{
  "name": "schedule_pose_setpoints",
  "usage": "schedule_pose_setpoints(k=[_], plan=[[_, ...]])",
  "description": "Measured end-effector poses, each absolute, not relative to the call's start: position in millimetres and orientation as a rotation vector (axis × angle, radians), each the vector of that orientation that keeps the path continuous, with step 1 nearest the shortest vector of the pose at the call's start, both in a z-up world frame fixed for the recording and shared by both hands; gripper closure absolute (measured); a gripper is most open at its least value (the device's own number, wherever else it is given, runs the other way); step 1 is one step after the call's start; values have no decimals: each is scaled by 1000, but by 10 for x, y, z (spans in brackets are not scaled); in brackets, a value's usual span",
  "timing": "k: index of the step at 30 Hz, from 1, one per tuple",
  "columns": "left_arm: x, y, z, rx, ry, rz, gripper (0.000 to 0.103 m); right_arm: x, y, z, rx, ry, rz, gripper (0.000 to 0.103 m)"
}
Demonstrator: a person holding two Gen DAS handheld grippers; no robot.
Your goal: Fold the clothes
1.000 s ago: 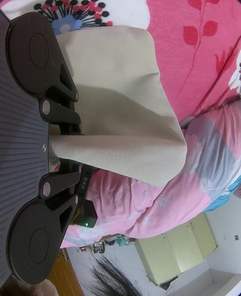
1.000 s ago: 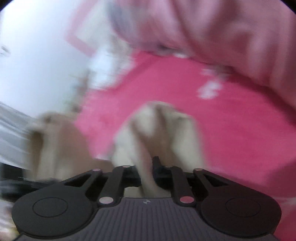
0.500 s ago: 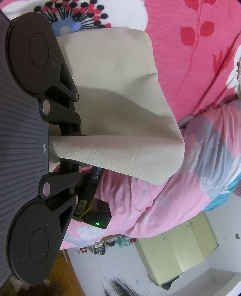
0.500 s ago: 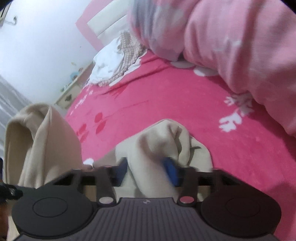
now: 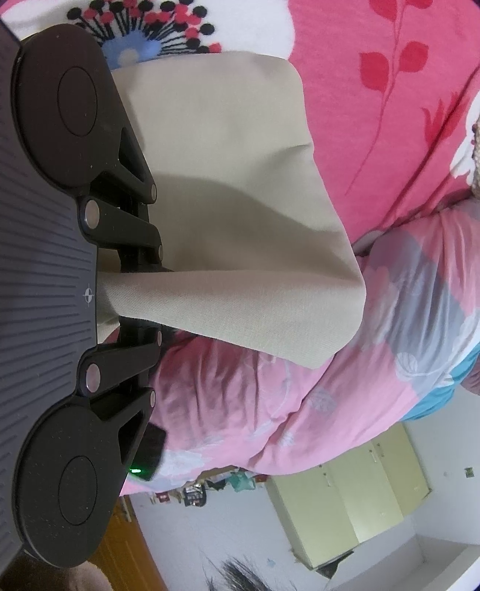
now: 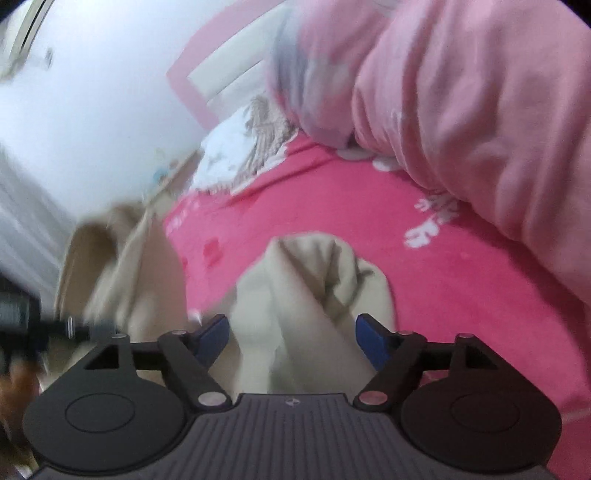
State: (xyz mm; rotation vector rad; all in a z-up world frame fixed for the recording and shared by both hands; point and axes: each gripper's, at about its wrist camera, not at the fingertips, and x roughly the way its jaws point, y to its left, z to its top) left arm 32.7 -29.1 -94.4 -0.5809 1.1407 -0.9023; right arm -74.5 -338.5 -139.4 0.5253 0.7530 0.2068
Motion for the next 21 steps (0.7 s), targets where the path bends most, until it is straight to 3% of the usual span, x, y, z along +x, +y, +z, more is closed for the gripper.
schedule_pose_setpoints(k=[2,4,5,6,10,11,14,15,18,21], plan=[[332,-299,-949,-578,1141,-906,93,-906,-3309,-1410,436,783,217,27],[332,-301,-954,-578,1141,-906,93,-912,-3188,-1493,343,828,206,48],[331,-301,-956,-578,1142,-906,93,-912,-3148,-1523,317,846,199,72],[328,-303,-953,-577,1142,-905,93,-938,-3155,-1515,329,851,203,86],[313,-299,-934,-571,1137,-901,93,-983,-3397,-1429,659,788,341,87],[312,-290,-934,-573,1137,-900,93,-975,-3446,-1478,711,805,338,83],[312,-304,-939,-577,1136,-897,92,-1032,-3445,-1544,637,841,238,50],[311,-310,-940,-576,1136,-898,92,-1090,-3411,-1514,596,829,233,45],[322,-322,-945,-577,1138,-898,92,-1203,-3284,-1431,472,801,227,36],[328,-343,-947,-575,1140,-900,92,-1264,-3206,-1375,359,785,204,36]])
